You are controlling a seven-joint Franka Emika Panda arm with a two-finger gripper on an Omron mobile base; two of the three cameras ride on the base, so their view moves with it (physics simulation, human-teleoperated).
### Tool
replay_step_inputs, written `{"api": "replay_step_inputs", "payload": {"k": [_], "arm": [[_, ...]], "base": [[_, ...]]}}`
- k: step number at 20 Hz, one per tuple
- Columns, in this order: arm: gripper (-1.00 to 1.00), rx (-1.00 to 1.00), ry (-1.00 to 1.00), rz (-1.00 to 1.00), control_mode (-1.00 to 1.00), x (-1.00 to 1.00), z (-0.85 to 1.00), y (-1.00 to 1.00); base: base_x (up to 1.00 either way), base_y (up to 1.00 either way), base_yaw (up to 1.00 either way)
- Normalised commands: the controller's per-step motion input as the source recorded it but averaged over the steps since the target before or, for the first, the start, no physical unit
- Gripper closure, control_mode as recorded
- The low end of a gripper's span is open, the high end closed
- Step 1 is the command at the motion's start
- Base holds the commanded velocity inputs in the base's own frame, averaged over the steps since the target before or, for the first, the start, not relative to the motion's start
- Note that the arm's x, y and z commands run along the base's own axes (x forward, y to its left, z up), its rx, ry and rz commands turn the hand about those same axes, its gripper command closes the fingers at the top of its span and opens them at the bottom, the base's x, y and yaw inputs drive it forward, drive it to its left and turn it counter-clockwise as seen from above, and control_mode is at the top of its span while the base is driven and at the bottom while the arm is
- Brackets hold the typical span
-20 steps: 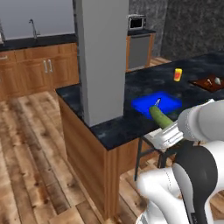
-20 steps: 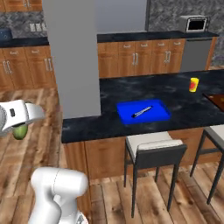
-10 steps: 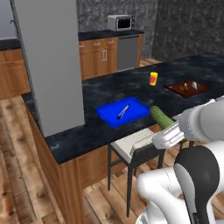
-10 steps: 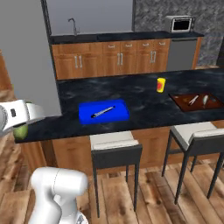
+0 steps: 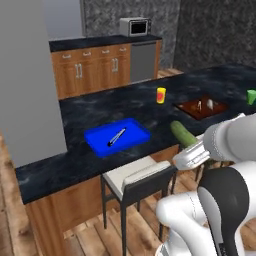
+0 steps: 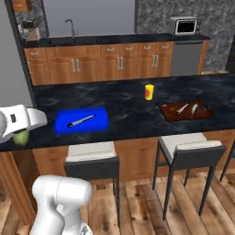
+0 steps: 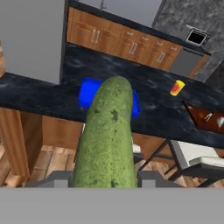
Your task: Gather the cucumber and onion from the fridge and place them on a tray on the dining counter. Then gather the fish and chicken drumstick from the fridge and place them on the other tray.
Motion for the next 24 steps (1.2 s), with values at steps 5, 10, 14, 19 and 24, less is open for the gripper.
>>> {"api": "replay_step_inputs", "payload": {"k": [5, 10, 14, 19, 24], "arm": [[1.0, 0.0, 0.0, 0.0, 1.0, 0.0, 0.0, 0.0], [1.0, 0.0, 0.0, 0.0, 1.0, 0.0, 0.0, 0.0], [1.0, 0.0, 0.0, 0.0, 1.0, 0.0, 0.0, 0.0], [1.0, 0.02, 0.0, 0.03, -1.0, 0.15, -0.01, -0.02], [1.0, 0.08, 0.03, 0.13, -1.0, 0.95, -0.09, -0.21]], "base": [[0.63, -0.3, 0.16], [0.64, -0.02, 0.2], [0.65, 0.0, 0.22], [0.56, -0.02, 0.16], [0.0, 0.0, 0.0]]}}
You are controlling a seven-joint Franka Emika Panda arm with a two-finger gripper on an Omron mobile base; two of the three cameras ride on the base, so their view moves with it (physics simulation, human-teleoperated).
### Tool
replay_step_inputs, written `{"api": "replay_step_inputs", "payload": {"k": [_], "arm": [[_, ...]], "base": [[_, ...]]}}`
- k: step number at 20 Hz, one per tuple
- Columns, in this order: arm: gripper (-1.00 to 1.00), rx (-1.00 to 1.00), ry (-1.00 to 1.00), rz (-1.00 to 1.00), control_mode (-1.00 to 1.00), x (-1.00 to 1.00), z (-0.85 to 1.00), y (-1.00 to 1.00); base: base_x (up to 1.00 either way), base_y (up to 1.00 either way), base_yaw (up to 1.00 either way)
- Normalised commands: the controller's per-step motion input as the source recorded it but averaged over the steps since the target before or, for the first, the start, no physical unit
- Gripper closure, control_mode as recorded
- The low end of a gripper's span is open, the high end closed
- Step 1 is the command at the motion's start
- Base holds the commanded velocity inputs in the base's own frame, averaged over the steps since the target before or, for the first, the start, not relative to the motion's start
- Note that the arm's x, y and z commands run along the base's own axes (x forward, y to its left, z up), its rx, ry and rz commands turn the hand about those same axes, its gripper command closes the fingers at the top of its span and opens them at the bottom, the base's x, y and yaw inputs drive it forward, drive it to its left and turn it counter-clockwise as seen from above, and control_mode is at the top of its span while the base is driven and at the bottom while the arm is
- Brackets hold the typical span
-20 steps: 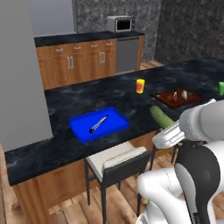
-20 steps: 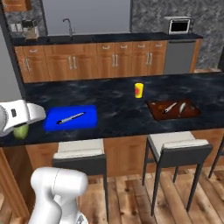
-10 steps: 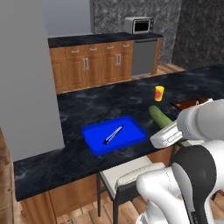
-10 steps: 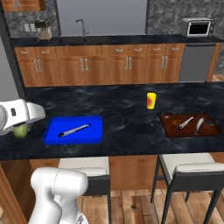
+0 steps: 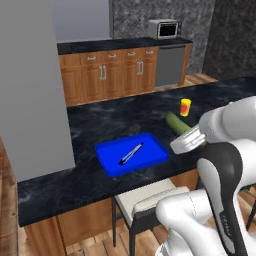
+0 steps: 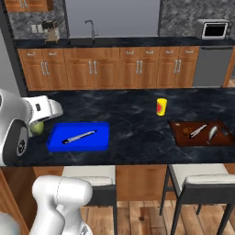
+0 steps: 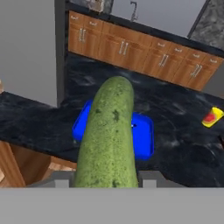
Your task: Gather the cucumber and onion from the fridge and place them on a tray on the dining counter. Then gather the fish and chicken drumstick from the fridge and place them on the other tray.
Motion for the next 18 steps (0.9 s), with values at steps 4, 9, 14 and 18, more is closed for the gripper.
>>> {"api": "replay_step_inputs", "payload": {"k": [4, 9, 14, 18], "arm": [[1.0, 0.02, 0.07, 0.09, -1.0, 0.88, -0.34, -0.13], [1.0, -0.05, 0.09, 0.0, -1.0, 0.54, -0.6, 0.0], [1.0, -0.07, 0.0, 0.0, -1.0, 0.1, -0.37, 0.0], [1.0, -0.11, 0.02, 0.0, -1.0, 0.21, -0.45, -0.02]], "base": [[0.0, 0.0, 0.0], [0.0, 0.0, 0.0], [0.0, 0.0, 0.0], [0.0, 0.0, 0.0]]}}
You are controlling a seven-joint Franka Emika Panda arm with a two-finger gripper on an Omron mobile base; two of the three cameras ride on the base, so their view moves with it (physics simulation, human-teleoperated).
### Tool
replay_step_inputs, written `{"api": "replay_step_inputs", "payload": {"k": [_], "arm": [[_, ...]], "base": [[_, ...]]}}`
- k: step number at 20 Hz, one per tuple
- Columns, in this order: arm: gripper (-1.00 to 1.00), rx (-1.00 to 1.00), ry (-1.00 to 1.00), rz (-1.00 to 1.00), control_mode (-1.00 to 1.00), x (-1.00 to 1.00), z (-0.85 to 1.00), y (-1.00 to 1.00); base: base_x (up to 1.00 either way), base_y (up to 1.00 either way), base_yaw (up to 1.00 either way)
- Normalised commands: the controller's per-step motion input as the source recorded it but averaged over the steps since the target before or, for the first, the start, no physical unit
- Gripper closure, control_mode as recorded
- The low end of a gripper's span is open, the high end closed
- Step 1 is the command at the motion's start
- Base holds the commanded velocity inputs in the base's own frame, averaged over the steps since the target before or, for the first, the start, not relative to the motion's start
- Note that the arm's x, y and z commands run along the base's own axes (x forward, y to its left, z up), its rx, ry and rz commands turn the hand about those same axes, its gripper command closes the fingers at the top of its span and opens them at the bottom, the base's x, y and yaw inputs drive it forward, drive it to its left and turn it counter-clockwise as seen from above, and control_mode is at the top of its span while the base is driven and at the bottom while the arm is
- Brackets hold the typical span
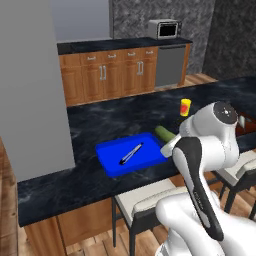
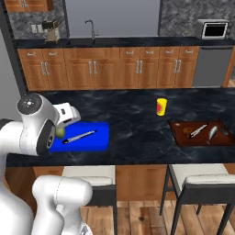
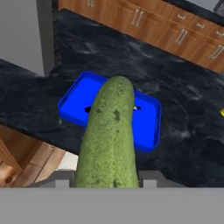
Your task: Gather the cucumber and onion from the fridge and place them on a tray on the dining counter. Then gather the fish and chicken drumstick from the fridge and place them on the other tray.
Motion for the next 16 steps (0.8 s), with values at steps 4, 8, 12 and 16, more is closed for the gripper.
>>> {"api": "replay_step_inputs", "payload": {"k": [4, 8, 12, 16], "arm": [[1.0, -0.08, 0.05, 0.0, -1.0, 0.37, -0.39, 0.0], [1.0, -0.04, 0.09, 0.0, -1.0, 0.42, -0.27, 0.0], [1.0, -0.03, 0.1, 0.0, -1.0, 0.39, -0.24, 0.0], [1.0, -0.04, 0.13, 0.0, -1.0, 0.42, -0.31, 0.0]], "base": [[0.0, 0.0, 0.0], [0.0, 0.0, 0.0], [0.0, 0.0, 0.0], [0.0, 0.0, 0.0]]}}
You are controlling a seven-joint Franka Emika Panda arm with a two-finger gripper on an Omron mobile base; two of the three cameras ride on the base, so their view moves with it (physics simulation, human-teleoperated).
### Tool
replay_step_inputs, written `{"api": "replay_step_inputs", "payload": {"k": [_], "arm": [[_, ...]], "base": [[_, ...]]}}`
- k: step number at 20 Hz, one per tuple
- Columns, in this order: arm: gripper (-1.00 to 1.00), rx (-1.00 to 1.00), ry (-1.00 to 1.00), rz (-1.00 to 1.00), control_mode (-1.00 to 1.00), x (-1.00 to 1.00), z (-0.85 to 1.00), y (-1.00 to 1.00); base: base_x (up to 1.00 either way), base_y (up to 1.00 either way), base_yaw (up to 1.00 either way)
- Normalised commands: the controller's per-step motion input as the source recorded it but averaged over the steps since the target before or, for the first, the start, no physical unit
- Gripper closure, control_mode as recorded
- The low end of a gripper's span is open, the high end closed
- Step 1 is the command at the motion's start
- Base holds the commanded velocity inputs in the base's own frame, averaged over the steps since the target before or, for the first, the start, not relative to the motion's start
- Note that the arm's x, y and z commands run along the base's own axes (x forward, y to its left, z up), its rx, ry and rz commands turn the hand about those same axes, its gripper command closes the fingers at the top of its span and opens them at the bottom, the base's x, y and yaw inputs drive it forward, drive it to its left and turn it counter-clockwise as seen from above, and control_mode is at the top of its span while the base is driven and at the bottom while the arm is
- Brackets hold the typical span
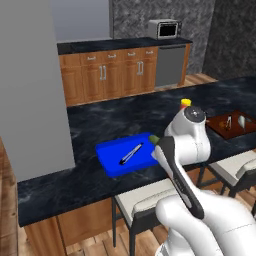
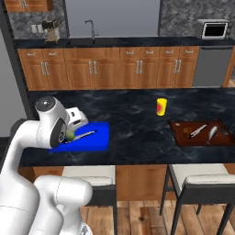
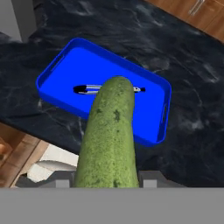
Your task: Gather the cucumber and onion from the fridge and place them on a tray on the dining counter. Then gather the fish and chicken drumstick from the fridge and place them on the other tray.
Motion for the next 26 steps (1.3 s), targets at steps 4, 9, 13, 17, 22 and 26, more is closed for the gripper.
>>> {"api": "replay_step_inputs", "payload": {"k": [4, 9, 13, 17, 22, 26], "arm": [[1.0, -0.03, 0.09, 0.0, -1.0, 0.5, -0.31, 0.0], [1.0, 0.0, 0.03, 0.01, -1.0, 0.62, -0.31, 0.0], [1.0, 0.0, 0.05, 0.04, -1.0, 0.62, -0.37, 0.0], [1.0, 0.0, 0.08, 0.01, -1.0, 0.48, -0.38, 0.0], [1.0, 0.0, 0.1, 0.01, -1.0, 0.4, -0.35, 0.0], [1.0, 0.0, 0.06, 0.02, -1.0, 0.31, -0.31, 0.0]], "base": [[0.0, 0.0, 0.0], [0.0, 0.0, 0.0], [0.0, 0.0, 0.0], [0.0, 0.0, 0.0], [0.0, 0.0, 0.0], [0.0, 0.0, 0.0]]}}
